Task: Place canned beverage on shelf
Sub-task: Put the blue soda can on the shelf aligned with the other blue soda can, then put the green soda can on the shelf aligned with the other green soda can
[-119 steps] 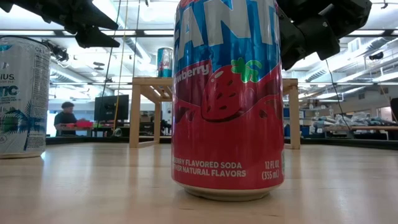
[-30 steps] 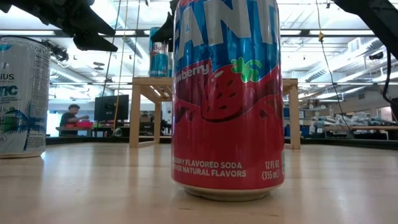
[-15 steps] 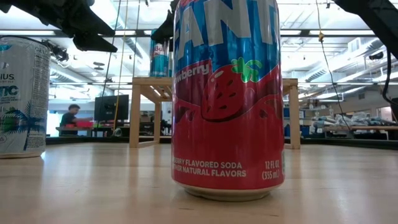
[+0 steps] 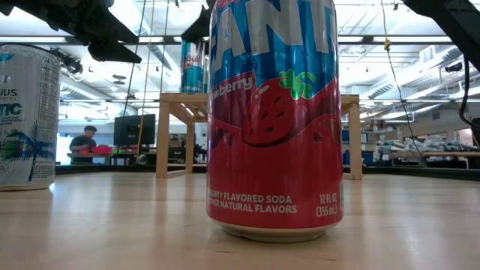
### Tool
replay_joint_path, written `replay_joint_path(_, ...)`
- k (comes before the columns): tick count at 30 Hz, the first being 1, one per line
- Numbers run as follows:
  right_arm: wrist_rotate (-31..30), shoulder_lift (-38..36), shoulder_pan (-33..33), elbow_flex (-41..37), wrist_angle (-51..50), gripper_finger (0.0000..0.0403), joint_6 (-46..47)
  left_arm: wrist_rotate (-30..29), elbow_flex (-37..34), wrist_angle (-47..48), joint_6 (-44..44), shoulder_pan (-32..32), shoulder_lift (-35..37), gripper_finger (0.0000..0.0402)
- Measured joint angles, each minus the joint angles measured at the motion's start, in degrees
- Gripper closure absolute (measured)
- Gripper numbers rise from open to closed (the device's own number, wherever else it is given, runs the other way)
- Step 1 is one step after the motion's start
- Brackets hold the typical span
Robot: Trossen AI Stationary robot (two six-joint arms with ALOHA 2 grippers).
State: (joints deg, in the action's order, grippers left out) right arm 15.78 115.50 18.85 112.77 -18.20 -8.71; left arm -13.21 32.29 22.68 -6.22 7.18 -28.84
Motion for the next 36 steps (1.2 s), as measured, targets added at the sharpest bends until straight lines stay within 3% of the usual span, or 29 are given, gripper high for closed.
replay_joint_path(10,-0.1,0.0,0.0,7.8,-3.7,0.0025,-0.1,0.0,0.0,0.4,0.0,0.0,0.0,0.0012)
replay_joint_path(19,0.2,0.0,-0.7,15.5,-20.7,0.0025,-0.1,0.0,0.0,1.3,-0.5,0.0,0.0,0.0012)
replay_joint_path(27,0.1,0.0,-2.0,17.5,-31.0,0.0025,-0.1,0.0,0.0,1.3,2.9,0.0,0.0,0.0012)
replay_joint_path(36,-7.1,-2.4,-5.2,17.8,-34.8,0.0025,-1.9,0.0,0.0,1.2,1.2,0.0,0.0,0.0012)
